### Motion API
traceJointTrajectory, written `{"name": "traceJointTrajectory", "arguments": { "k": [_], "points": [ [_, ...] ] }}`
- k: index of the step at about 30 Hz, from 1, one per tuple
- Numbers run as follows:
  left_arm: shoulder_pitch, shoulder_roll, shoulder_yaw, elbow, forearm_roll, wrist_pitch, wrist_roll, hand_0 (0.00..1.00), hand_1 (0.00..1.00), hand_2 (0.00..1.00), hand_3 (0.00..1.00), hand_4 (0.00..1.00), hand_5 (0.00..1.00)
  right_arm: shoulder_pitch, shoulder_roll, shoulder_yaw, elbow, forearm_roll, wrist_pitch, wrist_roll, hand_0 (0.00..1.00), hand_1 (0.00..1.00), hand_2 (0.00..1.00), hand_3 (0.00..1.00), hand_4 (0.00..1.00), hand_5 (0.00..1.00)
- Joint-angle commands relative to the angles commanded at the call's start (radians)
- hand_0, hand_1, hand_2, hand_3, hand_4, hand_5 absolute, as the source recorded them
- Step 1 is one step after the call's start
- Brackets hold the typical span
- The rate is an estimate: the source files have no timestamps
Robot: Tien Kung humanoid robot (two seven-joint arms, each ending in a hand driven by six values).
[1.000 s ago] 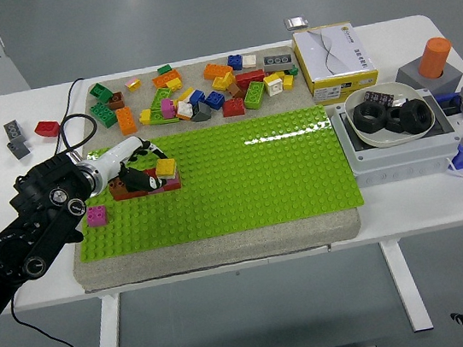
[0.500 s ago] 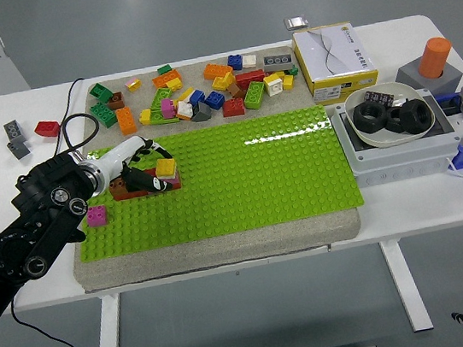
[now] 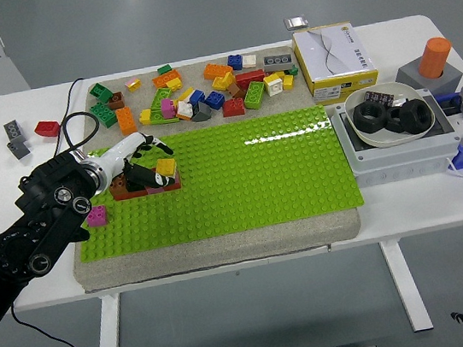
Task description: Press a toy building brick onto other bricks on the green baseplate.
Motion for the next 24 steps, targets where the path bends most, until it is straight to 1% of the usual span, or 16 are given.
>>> {"name": "traceJointTrajectory", "arguments": {
  "k": [6,14,18,23,24],
  "points": [
    [-0.002,-0.005,0.005,0.02,-0.013,0.025,-0.016,0.945,0.977,0.969,0.717,0.89,0.137,0.002,0.001,0.001,0.0,-0.003,0.001,0.0,0.594,0.589,0.643,0.797,0.978,0.998],
    [-0.001,-0.007,0.006,0.03,-0.021,0.039,-0.027,0.944,0.975,0.969,0.717,0.891,0.139,0.002,0.002,0.001,0.0,-0.004,0.001,0.0,0.594,0.59,0.642,0.797,0.979,0.998],
    [0.002,-0.005,0.005,0.026,-0.022,0.027,-0.025,0.943,0.974,0.967,0.714,0.889,0.148,0.001,0.001,0.0,0.0,-0.002,0.001,0.0,0.594,0.589,0.642,0.797,0.979,0.998],
    [0.006,0.002,0.001,0.014,-0.02,-0.029,-0.006,0.943,0.974,0.967,0.714,0.889,0.148,-0.002,0.0,0.0,0.0,0.0,-0.001,0.0,0.594,0.589,0.642,0.797,0.979,0.998],
    [0.006,0.004,0.003,0.012,-0.019,-0.032,-0.006,0.94,0.975,0.972,0.726,0.896,0.144,-0.002,0.0,0.0,0.0,-0.001,-0.001,0.0,0.595,0.588,0.639,0.796,0.979,0.998]
  ]
}}
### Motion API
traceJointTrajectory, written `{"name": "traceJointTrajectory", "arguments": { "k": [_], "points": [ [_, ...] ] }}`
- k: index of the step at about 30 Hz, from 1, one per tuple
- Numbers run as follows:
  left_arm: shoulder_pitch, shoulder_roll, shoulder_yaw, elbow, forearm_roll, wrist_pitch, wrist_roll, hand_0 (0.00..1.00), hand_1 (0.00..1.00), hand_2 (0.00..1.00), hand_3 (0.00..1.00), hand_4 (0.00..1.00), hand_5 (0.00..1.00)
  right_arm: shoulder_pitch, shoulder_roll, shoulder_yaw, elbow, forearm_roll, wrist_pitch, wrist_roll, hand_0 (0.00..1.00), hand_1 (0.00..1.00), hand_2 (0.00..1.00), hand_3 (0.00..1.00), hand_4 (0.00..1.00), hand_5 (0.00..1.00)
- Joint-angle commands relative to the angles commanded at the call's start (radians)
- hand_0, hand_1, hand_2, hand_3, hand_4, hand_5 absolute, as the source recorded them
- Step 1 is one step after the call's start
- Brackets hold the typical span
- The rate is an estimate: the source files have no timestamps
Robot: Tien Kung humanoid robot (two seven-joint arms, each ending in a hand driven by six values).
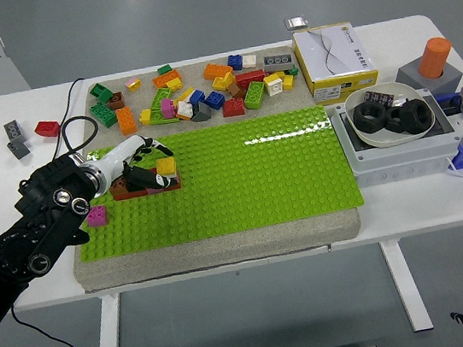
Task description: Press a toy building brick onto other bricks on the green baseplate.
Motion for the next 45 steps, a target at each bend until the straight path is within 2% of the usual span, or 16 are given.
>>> {"name": "traceJointTrajectory", "arguments": {
  "k": [5,6,11,12,17,18,21,23,24,25,30,32,45],
  "points": [
    [0.004,0.005,-0.01,-0.027,0.012,0.02,-0.023,0.94,0.975,0.972,0.726,0.896,0.144,-0.002,0.001,0.003,-0.001,-0.003,-0.001,0.0,0.595,0.588,0.639,0.796,0.979,0.998],
    [0.005,0.006,-0.016,-0.039,0.016,0.033,-0.037,0.939,0.98,0.998,0.862,0.917,0.145,-0.003,0.001,0.003,-0.001,-0.004,-0.001,0.0,0.595,0.587,0.639,0.796,0.979,0.998],
    [0.022,0.017,-0.059,-0.119,0.072,0.081,-0.07,0.939,0.98,0.998,0.862,0.917,0.145,-0.005,0.003,0.012,-0.002,-0.017,0.002,0.0,0.595,0.587,0.639,0.796,0.979,0.998],
    [0.033,0.024,-0.072,-0.141,0.092,0.086,-0.064,0.952,0.983,0.998,0.831,0.949,0.22,-0.005,0.003,0.014,-0.002,-0.021,0.003,0.0,0.595,0.587,0.639,0.796,0.979,0.998],
    [0.115,0.078,-0.136,-0.273,0.23,0.095,0.018,0.952,0.983,0.998,0.831,0.949,0.22,-0.007,0.004,0.013,-0.007,-0.02,0.006,0.0,0.595,0.587,0.639,0.796,0.979,0.998],
    [0.13,0.087,-0.141,-0.297,0.257,0.096,0.033,0.998,0.988,0.985,0.689,0.974,0.484,-0.007,0.003,0.012,-0.008,-0.019,0.006,0.0,0.595,0.586,0.639,0.795,0.979,0.998],
    [0.171,0.109,-0.135,-0.379,0.354,0.108,0.081,0.998,0.988,0.985,0.689,0.974,0.484,-0.006,0.004,0.013,-0.01,-0.02,0.009,0.0,0.595,0.586,0.639,0.795,0.979,0.998],
    [0.182,0.108,-0.12,-0.42,0.409,0.122,0.092,0.998,0.988,0.985,0.689,0.974,0.484,-0.004,0.005,0.019,-0.009,-0.03,0.011,0.0,0.595,0.586,0.639,0.795,0.979,0.998],
    [0.188,0.106,-0.113,-0.437,0.437,0.129,0.095,0.998,0.99,0.988,0.661,0.941,0.536,-0.003,0.005,0.022,-0.008,-0.035,0.012,0.0,0.595,0.586,0.639,0.795,0.978,0.998],
    [0.194,0.103,-0.105,-0.448,0.465,0.134,0.099,0.998,0.99,0.988,0.661,0.941,0.536,-0.003,0.006,0.024,-0.008,-0.038,0.012,0.0,0.595,0.586,0.639,0.795,0.978,0.998],
    [0.226,0.097,-0.079,-0.485,0.565,0.141,0.111,0.998,0.987,0.987,0.653,0.933,0.529,-0.006,0.004,0.024,-0.008,-0.04,0.013,0.0,0.595,0.585,0.64,0.799,0.978,0.998],
    [0.235,0.096,-0.075,-0.494,0.576,0.139,0.115,0.998,0.987,0.987,0.653,0.933,0.529,-0.007,0.003,0.022,-0.009,-0.035,0.012,0.0,0.595,0.585,0.64,0.799,0.978,0.998],
    [0.246,0.084,-0.055,-0.459,0.558,0.129,0.116,0.998,0.993,0.99,0.655,0.941,0.534,-0.009,0.003,0.015,-0.011,-0.024,0.01,0.0,0.595,0.585,0.641,0.797,0.977,0.998]
  ]
}}
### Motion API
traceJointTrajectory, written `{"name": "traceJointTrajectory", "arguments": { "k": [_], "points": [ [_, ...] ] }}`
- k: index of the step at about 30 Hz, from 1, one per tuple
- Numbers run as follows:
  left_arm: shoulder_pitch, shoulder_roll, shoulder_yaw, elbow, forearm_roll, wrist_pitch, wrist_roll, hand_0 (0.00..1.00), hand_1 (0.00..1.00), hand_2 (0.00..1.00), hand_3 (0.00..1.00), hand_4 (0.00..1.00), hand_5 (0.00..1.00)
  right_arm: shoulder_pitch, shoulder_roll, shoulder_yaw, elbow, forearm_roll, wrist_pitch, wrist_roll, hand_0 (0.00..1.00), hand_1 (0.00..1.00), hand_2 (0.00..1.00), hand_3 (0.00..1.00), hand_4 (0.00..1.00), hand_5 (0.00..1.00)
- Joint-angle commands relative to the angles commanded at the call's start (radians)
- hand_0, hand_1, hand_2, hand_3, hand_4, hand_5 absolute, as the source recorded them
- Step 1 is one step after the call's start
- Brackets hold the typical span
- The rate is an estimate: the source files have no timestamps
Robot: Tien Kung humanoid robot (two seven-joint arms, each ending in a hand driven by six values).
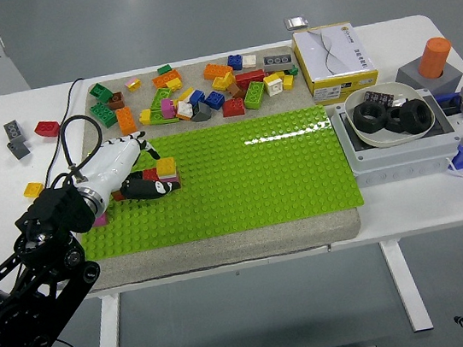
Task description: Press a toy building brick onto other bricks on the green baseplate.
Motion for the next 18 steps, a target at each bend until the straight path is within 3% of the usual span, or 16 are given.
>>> {"name": "traceJointTrajectory", "arguments": {
  "k": [18],
  "points": [
    [-0.018,-0.013,0.029,0.036,-0.025,0.001,0.001,0.998,0.992,0.99,0.659,0.946,0.524,0.003,0.001,0.003,0.003,-0.003,-0.002,0.0,0.595,0.585,0.641,0.797,0.977,0.998]
  ]
}}
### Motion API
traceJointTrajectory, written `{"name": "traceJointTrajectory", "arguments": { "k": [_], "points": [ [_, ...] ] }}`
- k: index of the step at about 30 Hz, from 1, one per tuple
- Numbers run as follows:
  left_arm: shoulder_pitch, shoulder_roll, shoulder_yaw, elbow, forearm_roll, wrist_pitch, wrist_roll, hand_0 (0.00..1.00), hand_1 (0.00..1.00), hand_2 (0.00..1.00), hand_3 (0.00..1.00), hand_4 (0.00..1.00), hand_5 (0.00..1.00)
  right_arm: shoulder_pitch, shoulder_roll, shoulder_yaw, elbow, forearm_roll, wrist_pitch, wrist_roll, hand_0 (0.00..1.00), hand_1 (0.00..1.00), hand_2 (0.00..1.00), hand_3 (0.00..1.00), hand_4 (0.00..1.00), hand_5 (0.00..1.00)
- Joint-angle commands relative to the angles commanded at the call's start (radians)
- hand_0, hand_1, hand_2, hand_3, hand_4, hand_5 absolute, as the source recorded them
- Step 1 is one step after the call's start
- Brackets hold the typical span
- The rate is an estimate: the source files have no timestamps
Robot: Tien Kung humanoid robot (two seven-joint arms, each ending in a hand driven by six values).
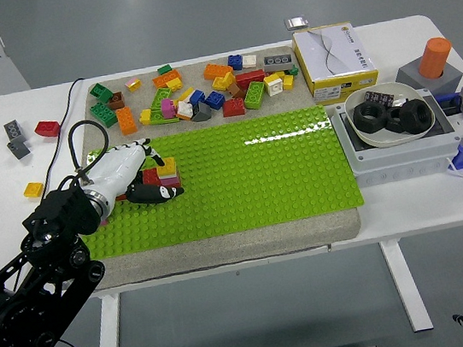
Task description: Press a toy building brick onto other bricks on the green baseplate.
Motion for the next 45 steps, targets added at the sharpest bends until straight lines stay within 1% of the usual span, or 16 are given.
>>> {"name": "traceJointTrajectory", "arguments": {
  "k": [13,23,28,32,33,38,39,42,44,45],
  "points": [
    [-0.009,-0.014,0.012,0.046,-0.011,0.0,0.003,0.998,0.992,0.986,0.655,0.945,0.515,0.001,0.0,-0.002,0.0,0.003,0.0,0.0,0.595,0.585,0.64,0.797,0.975,0.998],
    [-0.007,-0.016,0.016,0.053,-0.015,-0.004,0.007,0.998,0.99,0.983,0.648,0.938,0.495,0.0,0.0,-0.004,0.0,0.006,-0.001,0.0,0.596,0.584,0.64,0.796,0.974,0.998],
    [-0.003,-0.015,0.01,0.047,-0.015,-0.002,0.005,0.998,0.987,0.979,0.647,0.936,0.488,-0.001,0.001,-0.005,-0.001,0.007,-0.001,0.0,0.597,0.585,0.641,0.796,0.974,0.998],
    [0.001,-0.005,-0.015,0.015,-0.036,0.023,-0.004,0.998,0.987,0.979,0.647,0.936,0.488,-0.001,0.001,-0.005,-0.002,0.008,0.0,0.0,0.597,0.585,0.641,0.796,0.974,0.998],
    [0.001,0.002,-0.023,0.001,-0.054,0.028,-0.004,0.992,0.972,0.96,0.634,0.931,0.472,-0.002,0.002,-0.005,-0.002,0.008,0.0,0.0,0.597,0.584,0.641,0.796,0.973,0.998],
    [0.004,0.04,-0.053,-0.077,-0.153,0.018,0.001,0.992,0.972,0.96,0.634,0.931,0.472,-0.003,0.001,-0.004,-0.003,0.006,0.001,0.0,0.597,0.584,0.641,0.796,0.973,0.998],
    [0.01,0.047,-0.063,-0.095,-0.178,0.016,0.001,0.985,0.97,0.955,0.693,0.983,0.561,-0.003,0.001,-0.005,-0.003,0.008,0.001,0.0,0.597,0.584,0.641,0.796,0.973,0.998],
    [0.022,0.062,-0.091,-0.141,-0.246,0.022,-0.008,0.985,0.97,0.955,0.693,0.983,0.561,-0.004,0.001,-0.005,-0.004,0.008,0.002,0.0,0.597,0.584,0.641,0.796,0.973,0.998],
    [0.033,0.073,-0.116,-0.171,-0.297,0.046,-0.039,0.985,0.97,0.955,0.693,0.983,0.561,-0.004,0.002,-0.001,-0.005,0.002,0.004,0.0,0.597,0.584,0.641,0.796,0.973,0.998],
    [0.04,0.079,-0.13,-0.182,-0.323,0.059,-0.058,0.958,0.937,0.932,0.697,0.998,0.604,-0.005,0.002,0.001,-0.005,-0.002,0.005,0.0,0.596,0.584,0.641,0.797,0.973,0.998]
  ]
}}
